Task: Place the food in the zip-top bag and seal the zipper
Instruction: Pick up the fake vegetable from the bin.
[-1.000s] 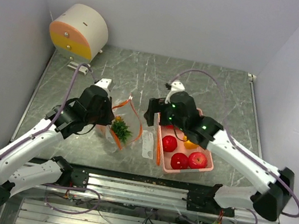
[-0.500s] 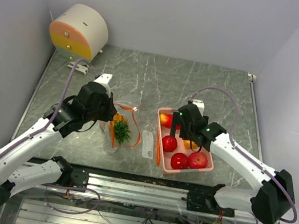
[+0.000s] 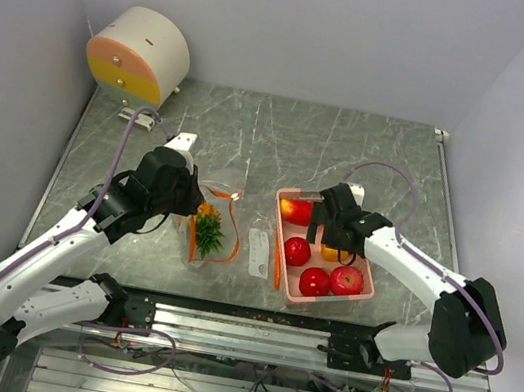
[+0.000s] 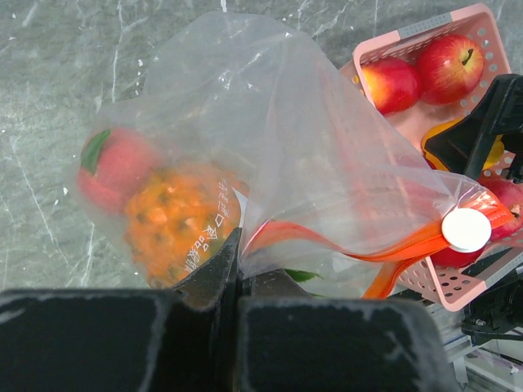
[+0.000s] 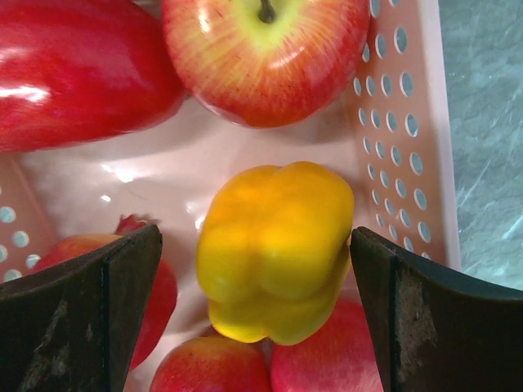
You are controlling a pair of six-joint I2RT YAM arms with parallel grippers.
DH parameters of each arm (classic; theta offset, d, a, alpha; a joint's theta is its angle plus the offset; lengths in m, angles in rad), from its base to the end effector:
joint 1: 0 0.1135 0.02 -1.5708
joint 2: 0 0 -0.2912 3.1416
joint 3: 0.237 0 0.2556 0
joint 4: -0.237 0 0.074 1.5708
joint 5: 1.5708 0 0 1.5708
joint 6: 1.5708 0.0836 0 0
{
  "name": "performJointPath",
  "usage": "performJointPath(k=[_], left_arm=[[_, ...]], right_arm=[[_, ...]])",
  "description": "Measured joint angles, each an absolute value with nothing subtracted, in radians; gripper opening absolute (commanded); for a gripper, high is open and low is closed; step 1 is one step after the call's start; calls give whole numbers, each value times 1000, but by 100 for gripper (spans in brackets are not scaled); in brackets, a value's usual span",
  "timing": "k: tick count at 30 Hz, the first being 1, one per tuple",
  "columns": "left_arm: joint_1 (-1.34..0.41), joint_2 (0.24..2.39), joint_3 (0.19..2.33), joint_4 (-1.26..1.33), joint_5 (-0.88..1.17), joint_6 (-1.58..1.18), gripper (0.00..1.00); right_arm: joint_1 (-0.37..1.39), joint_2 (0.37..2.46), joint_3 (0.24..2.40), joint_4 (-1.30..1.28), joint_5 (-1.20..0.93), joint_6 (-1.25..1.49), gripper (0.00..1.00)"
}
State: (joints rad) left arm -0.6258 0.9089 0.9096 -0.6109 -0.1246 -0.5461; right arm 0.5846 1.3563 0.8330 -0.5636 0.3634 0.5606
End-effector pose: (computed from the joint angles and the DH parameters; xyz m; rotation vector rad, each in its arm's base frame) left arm 0.1828 -0.1193 0.3135 0.0164 2.2251 -0.5251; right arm 0.2449 0.1264 0.1912 0.0848 2.5447 -0.0527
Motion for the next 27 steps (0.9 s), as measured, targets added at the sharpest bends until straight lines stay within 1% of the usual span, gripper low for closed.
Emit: performJointPath(k=[2, 4, 7, 11, 12, 13, 17, 21, 24, 27], left_arm=[[-626, 909, 908, -611, -124, -546, 7], [-626, 907, 908, -611, -124, -546, 7], [-626, 904, 906, -611, -124, -546, 7], [-626, 901, 904, -611, -124, -547, 7], [-626, 901, 904, -611, -124, -547, 7], [-626, 901, 903, -610, -124, -549, 7], [-626, 900, 895, -606, -123, -554, 7], [-626, 901, 893, -603, -123, -555, 7], [-626, 904, 893, -601, -122, -558, 7], [-626, 910, 893, -593, -122, -558, 7]], right_arm=[[575, 1372, 818, -557, 356, 561, 99], [570, 1381, 807, -549, 354, 561, 92], [569, 1382, 797, -543, 357, 562, 65], [569, 1373, 792, -544, 369, 566, 38], [569, 1366, 792, -545, 371, 567, 30], [569, 1356, 792, -546, 373, 574, 27], [569, 1301, 794, -569, 371, 571, 21], [578, 1185, 833, -619, 308, 558, 20], [601, 1056, 888, -607, 186, 533, 17], [628, 942, 924, -530, 17, 521, 14]])
